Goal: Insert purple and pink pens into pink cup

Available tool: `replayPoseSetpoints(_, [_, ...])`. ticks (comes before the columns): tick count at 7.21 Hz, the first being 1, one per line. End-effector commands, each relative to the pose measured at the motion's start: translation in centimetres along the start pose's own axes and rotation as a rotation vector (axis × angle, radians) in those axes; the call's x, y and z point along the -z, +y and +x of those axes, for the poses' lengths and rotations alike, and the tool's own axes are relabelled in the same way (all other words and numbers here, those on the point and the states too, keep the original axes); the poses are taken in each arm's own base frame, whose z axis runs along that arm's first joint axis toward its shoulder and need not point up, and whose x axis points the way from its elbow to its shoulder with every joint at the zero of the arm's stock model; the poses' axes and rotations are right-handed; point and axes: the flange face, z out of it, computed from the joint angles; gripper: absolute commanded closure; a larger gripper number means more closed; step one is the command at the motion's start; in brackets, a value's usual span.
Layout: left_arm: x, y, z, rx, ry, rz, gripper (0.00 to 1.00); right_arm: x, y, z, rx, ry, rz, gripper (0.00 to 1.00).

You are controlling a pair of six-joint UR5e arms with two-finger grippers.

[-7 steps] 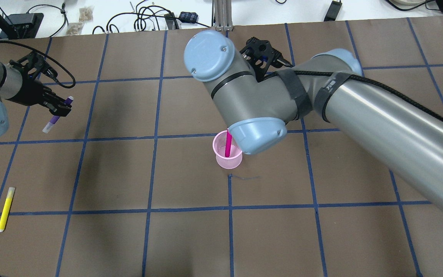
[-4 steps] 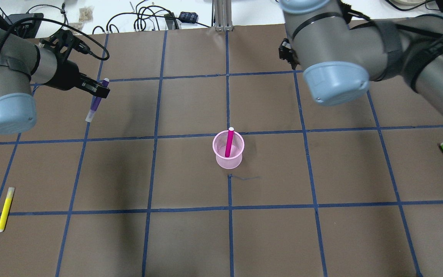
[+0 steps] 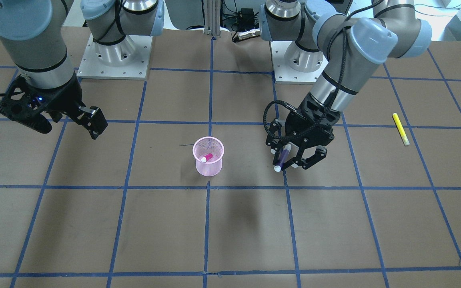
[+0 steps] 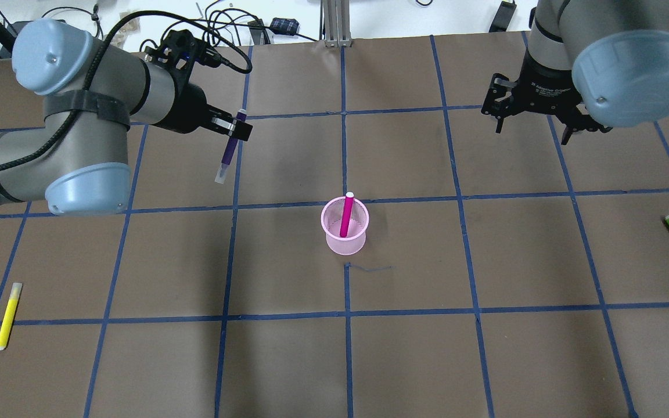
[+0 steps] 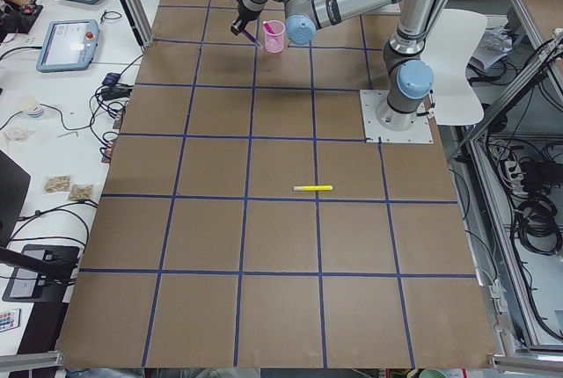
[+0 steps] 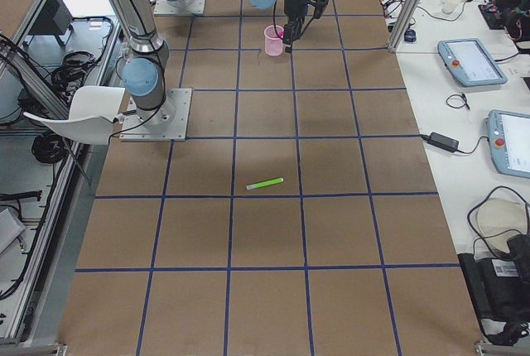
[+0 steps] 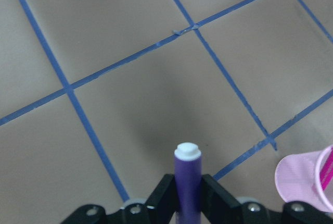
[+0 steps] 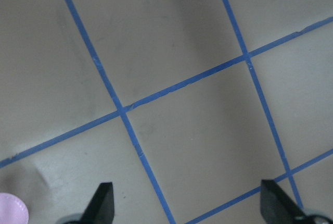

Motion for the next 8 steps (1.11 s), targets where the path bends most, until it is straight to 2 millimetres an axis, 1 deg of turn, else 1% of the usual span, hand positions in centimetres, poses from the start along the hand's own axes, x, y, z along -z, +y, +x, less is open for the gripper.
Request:
replayPoseSetpoints(1, [-1.2, 3.3, 3.9, -0.003, 0.009, 0.208, 1.00, 1.0, 1.8, 0.0, 0.133, -0.049, -0.150, 0.00])
replayPoseSetpoints(2, [-1.7, 4.6, 5.1, 0.059, 0.017, 0.270, 1.00, 1.5, 2.0, -0.1, 0.170, -0.038, -0.143, 0.00])
replayPoseSetpoints(3, [-1.8, 4.5, 8.3, 0.037, 0.039, 0.332, 1.00, 1.6, 1.8, 0.2, 0.170, -0.057, -0.138, 0.00])
replayPoseSetpoints(4, [-2.4, 5.0, 11.6, 0.055, 0.064, 0.385, 1.00, 1.6, 1.5, 0.6, 0.165, -0.045, -0.129, 0.00])
replayPoseSetpoints(5, [-4.0, 5.9, 12.6, 0.075, 0.047, 0.359, 1.00, 2.1, 1.6, 0.7, 0.163, -0.043, -0.121, 0.00])
replayPoseSetpoints(6, [-4.8, 6.1, 13.2, 0.069, 0.055, 0.344, 1.00, 3.3, 2.6, 1.0, 0.163, -0.050, -0.102, 0.00])
replayPoseSetpoints(7, [-5.7, 6.3, 13.2, 0.069, 0.061, 0.327, 1.00, 3.6, 3.4, 1.2, 0.171, -0.053, -0.090, 0.00])
replayPoseSetpoints(8, [-7.0, 6.5, 13.2, 0.075, 0.071, 0.308, 1.00, 3.4, 3.7, 1.2, 0.169, -0.050, -0.102, 0.00])
